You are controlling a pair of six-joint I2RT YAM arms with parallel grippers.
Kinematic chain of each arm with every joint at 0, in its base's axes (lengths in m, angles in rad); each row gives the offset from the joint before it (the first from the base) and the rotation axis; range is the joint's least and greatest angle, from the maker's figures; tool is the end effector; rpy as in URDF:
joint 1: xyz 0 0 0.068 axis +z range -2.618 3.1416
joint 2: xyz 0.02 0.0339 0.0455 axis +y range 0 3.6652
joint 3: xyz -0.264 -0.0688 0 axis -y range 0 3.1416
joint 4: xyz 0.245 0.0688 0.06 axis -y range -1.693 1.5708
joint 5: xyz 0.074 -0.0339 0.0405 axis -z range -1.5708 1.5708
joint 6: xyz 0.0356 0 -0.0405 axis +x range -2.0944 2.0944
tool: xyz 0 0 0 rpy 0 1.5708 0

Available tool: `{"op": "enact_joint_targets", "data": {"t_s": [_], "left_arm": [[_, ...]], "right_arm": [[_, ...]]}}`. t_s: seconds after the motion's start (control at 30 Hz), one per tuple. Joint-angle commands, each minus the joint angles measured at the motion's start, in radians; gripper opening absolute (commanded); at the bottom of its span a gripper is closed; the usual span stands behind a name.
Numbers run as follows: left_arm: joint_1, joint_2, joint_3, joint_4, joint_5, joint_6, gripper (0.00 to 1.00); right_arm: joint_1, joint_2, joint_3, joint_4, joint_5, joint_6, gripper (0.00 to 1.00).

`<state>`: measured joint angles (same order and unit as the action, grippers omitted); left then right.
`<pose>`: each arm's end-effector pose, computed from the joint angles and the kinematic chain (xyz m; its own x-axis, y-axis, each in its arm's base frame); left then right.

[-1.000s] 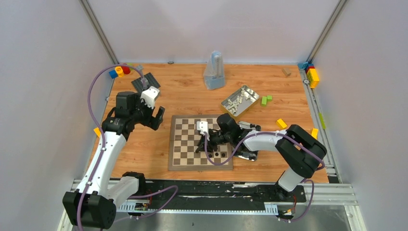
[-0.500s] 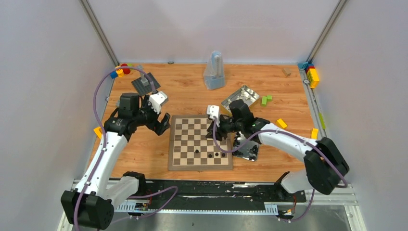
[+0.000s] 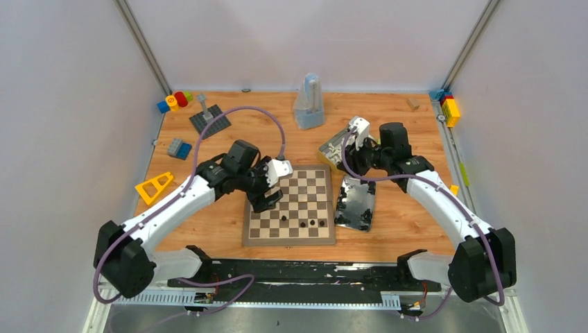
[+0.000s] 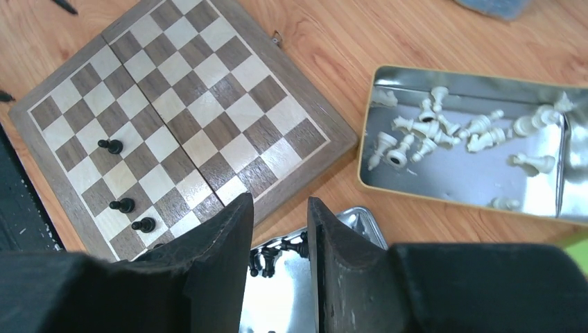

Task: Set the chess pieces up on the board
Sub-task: Move the chess piece to the chessboard.

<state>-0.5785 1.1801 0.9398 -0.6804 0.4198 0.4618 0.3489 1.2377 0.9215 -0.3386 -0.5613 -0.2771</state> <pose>0.1898 -0.1413 0.2728 -0.2822 0.6702 -0.6864 0.9289 0.3698 -0.0208 0.2452 0.1094 0.2804 -0.3628 -0.3784 -0.8516 -0.8166 0.5694 0.0948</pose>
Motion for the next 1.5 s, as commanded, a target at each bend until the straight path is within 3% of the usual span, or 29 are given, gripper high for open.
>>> {"op": "enact_joint_targets", "data": {"t_s": [0.0,0.2,0.67,1.1,1.47], "left_arm": [[-0.089,0.079,0.076,-0.002,-0.064,0.038,0.88],[-0.196,0.23,0.117,-0.011,-0.105,0.056,0.79],[-0.273,0.417,0.185,-0.045,-0.126,0.05,0.62],[-0.301,0.444,0.183,-0.086,-0.144,0.061,0.59],[-0.303,0.473,0.196,-0.106,-0.149,0.067,0.42]], "right_arm": [[-0.043,-0.036,0.048,-0.068,0.012,0.067,0.36],[-0.088,-0.04,0.035,-0.07,0.007,0.066,0.36],[-0.096,-0.047,0.022,-0.07,-0.003,0.041,0.36],[-0.096,-0.044,0.02,-0.073,-0.006,0.033,0.35],[-0.096,-0.038,0.02,-0.079,-0.01,0.031,0.35]]}}
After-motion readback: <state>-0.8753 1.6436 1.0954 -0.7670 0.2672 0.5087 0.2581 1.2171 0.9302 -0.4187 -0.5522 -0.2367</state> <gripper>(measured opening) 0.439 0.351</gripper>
